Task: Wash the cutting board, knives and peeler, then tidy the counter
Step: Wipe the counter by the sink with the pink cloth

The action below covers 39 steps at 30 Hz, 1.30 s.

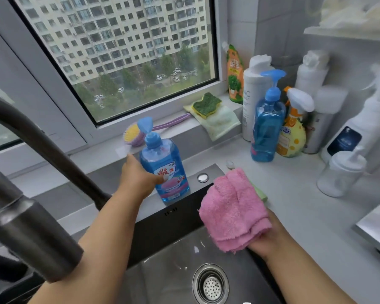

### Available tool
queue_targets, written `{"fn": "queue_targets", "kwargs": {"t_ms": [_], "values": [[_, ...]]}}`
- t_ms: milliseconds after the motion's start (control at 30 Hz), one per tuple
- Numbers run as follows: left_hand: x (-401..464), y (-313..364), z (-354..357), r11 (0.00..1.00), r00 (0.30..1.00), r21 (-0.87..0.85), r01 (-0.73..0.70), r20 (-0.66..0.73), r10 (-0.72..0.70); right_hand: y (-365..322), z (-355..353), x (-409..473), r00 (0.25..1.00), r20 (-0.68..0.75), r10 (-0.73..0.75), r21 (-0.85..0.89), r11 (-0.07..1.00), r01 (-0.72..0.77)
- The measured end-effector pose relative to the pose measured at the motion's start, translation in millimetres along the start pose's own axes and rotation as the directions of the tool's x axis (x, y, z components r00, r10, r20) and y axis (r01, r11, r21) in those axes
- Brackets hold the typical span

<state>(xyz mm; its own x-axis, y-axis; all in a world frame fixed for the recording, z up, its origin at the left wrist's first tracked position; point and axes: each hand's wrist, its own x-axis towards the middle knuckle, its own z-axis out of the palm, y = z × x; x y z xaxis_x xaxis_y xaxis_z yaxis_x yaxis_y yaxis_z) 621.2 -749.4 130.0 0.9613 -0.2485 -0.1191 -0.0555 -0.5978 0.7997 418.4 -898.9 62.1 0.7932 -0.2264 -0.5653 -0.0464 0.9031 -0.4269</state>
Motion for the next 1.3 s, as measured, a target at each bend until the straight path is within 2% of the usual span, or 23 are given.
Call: {"fn": "queue_targets", "kwargs": {"t_ms": [67,133,200,267,300,333,367,400,433,500,533,600,700,833,1100,1300], "values": [[-28.5,8.5,2.5,0.972,0.963,0.152,-0.179,-0.174,0.205,-2.8,-2.7,-19.0,0.995,-0.076,-0.064,-0.006,0.998,0.064],[-61.2,9.1,11.8,0.936,0.908,0.147,-0.319,-0.237,0.346,-7.9,-11.5,-36.8,0.964,-0.154,-0.216,-0.029,0.976,0.214],[-86.8,-3.5,29.1,0.93,0.914,0.101,-0.352,-0.174,0.365,-17.2,-14.1,-64.6,0.921,-0.179,-0.346,-0.142,0.935,0.324],[-110.2,-22.8,51.7,0.938,0.939,0.064,-0.341,-0.027,0.344,-25.9,-23.0,-89.3,0.857,-0.178,-0.483,-0.404,0.83,0.384],[-122.1,-32.8,63.8,0.941,0.942,0.045,-0.335,0.057,0.332,-28.4,-30.9,-98.6,0.807,-0.168,-0.566,-0.614,0.7,0.364],[-133.4,-42.5,75.9,0.943,0.937,0.034,-0.332,0.131,0.325,-29.9,-42.1,-105.2,0.736,-0.131,-0.665,-0.815,0.495,0.302],[-145.0,-50.8,87.7,0.943,0.929,0.03,-0.331,0.189,0.32,-29.7,-56.3,-108.5,0.666,-0.045,-0.745,-0.942,0.253,0.219],[-154.3,-58.8,98.7,0.946,0.921,0.029,-0.323,0.237,0.308,-26.2,-70.5,-108.0,0.634,0.043,-0.773,-0.988,0.06,0.14],[-163.2,-64.4,108.7,0.947,0.911,0.027,-0.32,0.284,0.299,-20.5,-86.1,-103.5,0.654,0.081,-0.752,-0.997,-0.065,0.047],[-177.1,-69.6,127.3,0.934,0.872,0.023,-0.357,0.366,0.325,-4.5,-111.8,-87.5,0.768,0.061,-0.637,-0.953,-0.266,-0.145],[-182.4,-67.9,135.9,0.916,0.841,0.025,-0.4,0.408,0.356,4.2,-126.0,-75.3,0.813,0.068,-0.578,-0.918,-0.356,-0.177],[-189.5,-58.2,151.2,0.869,0.764,0.03,-0.495,0.49,0.418,10.7,-146.8,-52.6,0.834,0.114,-0.54,-0.852,-0.485,-0.197],[-187.1,-45.9,175.9,0.82,0.691,0.062,-0.569,0.577,0.435,0.6,-146.6,-35.9,0.85,0.167,-0.499,-0.798,-0.575,-0.181],[-179.8,-34.0,204.2,0.758,0.679,0.259,-0.599,0.666,0.309,-21.9,-141.2,-17.7,0.88,0.185,-0.437,-0.714,-0.676,-0.186],[-188.9,-35.3,221.0,0.743,0.74,0.335,-0.58,0.598,0.308,-34.7,-150.6,-14.4,0.888,0.247,-0.389,-0.693,-0.711,-0.119],[-246.6,-73.6,213.7,0.754,0.764,0.31,-0.58,0.527,0.371,-21.1,-174.9,-52.7,0.858,0.232,-0.459,-0.728,-0.666,-0.16]]}}
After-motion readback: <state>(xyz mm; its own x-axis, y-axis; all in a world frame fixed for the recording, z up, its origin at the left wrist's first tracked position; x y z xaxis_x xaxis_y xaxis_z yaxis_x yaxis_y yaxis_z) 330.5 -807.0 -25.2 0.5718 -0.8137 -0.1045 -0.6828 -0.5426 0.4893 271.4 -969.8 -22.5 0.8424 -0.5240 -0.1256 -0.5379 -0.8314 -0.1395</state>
